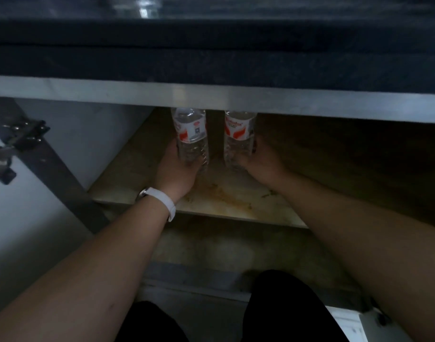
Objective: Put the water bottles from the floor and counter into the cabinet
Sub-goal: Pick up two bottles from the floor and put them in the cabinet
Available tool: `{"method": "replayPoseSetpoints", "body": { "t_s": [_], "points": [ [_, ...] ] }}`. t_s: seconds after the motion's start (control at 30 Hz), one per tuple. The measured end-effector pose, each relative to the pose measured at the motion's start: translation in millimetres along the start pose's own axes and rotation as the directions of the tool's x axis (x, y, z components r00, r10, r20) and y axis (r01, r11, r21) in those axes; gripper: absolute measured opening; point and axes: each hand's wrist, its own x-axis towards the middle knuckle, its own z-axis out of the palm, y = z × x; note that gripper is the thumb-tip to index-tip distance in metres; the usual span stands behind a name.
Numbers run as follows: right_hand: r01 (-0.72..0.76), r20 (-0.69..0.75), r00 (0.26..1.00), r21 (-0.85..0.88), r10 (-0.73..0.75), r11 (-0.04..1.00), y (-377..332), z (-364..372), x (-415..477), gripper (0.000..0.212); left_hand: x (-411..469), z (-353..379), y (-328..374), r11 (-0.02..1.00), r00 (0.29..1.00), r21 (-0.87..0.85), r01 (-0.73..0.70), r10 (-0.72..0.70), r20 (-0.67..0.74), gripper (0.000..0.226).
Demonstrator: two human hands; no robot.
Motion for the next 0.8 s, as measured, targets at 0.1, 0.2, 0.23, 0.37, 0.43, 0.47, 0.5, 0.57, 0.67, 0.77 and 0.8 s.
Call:
{"method": "replayPoseSetpoints", "body": {
  "t_s": [0.1, 0.2, 0.23, 0.37, 0.43, 0.47, 0.5, 0.57, 0.67, 0.77, 0.8],
  "points": [
    [0.000, -0.004, 1.000, -0.048, -0.001, 0.999, -6.0, -5.7, -17.4, 0.045, -19.0, -12.9, 2.5, 0.999, 0.999, -0.020, -0.044, 0.044, 0.012, 0.049],
    [0.014, 0.003, 1.000, -0.166, -0.013, 0.986, -13.6, -13.3, -39.6, 0.038, -45.9, -24.6, 2.6, 0.987, 0.992, 0.109, -0.119, 0.114, 0.051, 0.047],
    [0.003, 0.011, 1.000, -0.247, 0.000, 0.969, -14.2, -15.4, -46.4, 0.041, -55.7, -28.9, 2.3, 0.968, 0.989, 0.205, -0.142, 0.131, 0.068, 0.051],
    [0.045, 0.110, 0.994, -0.556, 0.020, 0.830, -21.8, -17.3, -71.8, 0.060, -89.9, -47.9, 4.6, 0.783, 0.944, 0.528, -0.328, 0.288, 0.160, 0.056],
    [0.150, 0.162, 0.985, -0.639, -0.059, 0.755, -29.9, -13.8, -84.0, 0.061, -102.6, -57.2, 7.0, 0.699, 0.921, 0.604, -0.383, 0.342, 0.189, 0.055],
    [0.193, 0.177, 0.979, -0.666, -0.098, 0.720, -34.0, -11.8, -89.9, 0.060, -108.2, -61.2, 6.6, 0.667, 0.912, 0.629, -0.401, 0.357, 0.203, 0.054],
    [0.225, 0.192, 0.973, -0.684, -0.126, 0.694, -37.3, -9.6, -95.3, 0.059, -113.5, -65.0, 4.4, 0.638, 0.905, 0.649, -0.413, 0.369, 0.214, 0.053],
    [0.276, 0.239, 0.960, -0.701, -0.148, 0.657, -43.0, -3.2, -103.7, 0.058, -123.3, -70.9, -3.2, 0.601, 0.900, 0.680, -0.420, 0.371, 0.228, 0.052],
    [0.341, 0.323, 0.935, -0.715, -0.145, 0.611, -46.1, 11.1, -113.2, 0.057, -139.3, -78.1, -19.6, 0.557, 0.899, 0.720, -0.414, 0.376, 0.226, 0.050],
    [0.396, 0.387, 0.911, -0.730, -0.141, 0.557, -44.1, 32.5, -121.2, 0.059, -153.9, -85.9, -36.6, 0.537, 0.903, 0.748, -0.390, 0.384, 0.195, 0.048],
    [0.411, 0.408, 0.903, -0.729, -0.133, 0.548, -43.8, 39.3, -123.9, 0.059, -158.4, -88.2, -40.4, 0.535, 0.909, 0.755, -0.379, 0.367, 0.197, 0.049]
  ]
}}
